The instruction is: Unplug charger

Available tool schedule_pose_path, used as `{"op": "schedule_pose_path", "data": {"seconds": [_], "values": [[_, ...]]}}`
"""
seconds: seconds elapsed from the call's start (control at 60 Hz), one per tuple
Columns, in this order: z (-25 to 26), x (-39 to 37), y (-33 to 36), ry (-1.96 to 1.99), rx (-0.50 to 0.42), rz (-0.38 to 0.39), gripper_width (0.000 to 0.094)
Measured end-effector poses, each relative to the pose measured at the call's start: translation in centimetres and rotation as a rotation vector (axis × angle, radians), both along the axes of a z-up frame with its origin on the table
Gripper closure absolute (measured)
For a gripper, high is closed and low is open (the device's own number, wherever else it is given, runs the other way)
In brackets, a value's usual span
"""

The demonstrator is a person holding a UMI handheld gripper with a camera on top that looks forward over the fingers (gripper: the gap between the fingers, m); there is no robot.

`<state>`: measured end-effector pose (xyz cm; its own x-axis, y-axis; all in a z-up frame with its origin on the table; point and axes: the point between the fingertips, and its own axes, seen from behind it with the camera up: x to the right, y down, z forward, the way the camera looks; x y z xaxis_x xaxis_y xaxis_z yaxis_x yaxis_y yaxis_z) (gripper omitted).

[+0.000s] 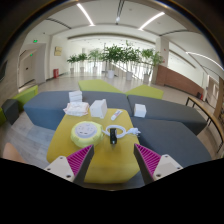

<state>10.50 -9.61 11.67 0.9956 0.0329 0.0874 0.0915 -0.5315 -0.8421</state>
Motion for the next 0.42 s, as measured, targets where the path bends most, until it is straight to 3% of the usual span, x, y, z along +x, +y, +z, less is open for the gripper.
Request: {"op": "schedule_pose_path", "data": {"seconds": [0.233,0.417], "values": [[1.4,-1.1,-5.2,-0.006,0.052,0.036,0.0099],[0.8,1.6,-6.0,-0.019,0.069,0.018,0.01]]}}
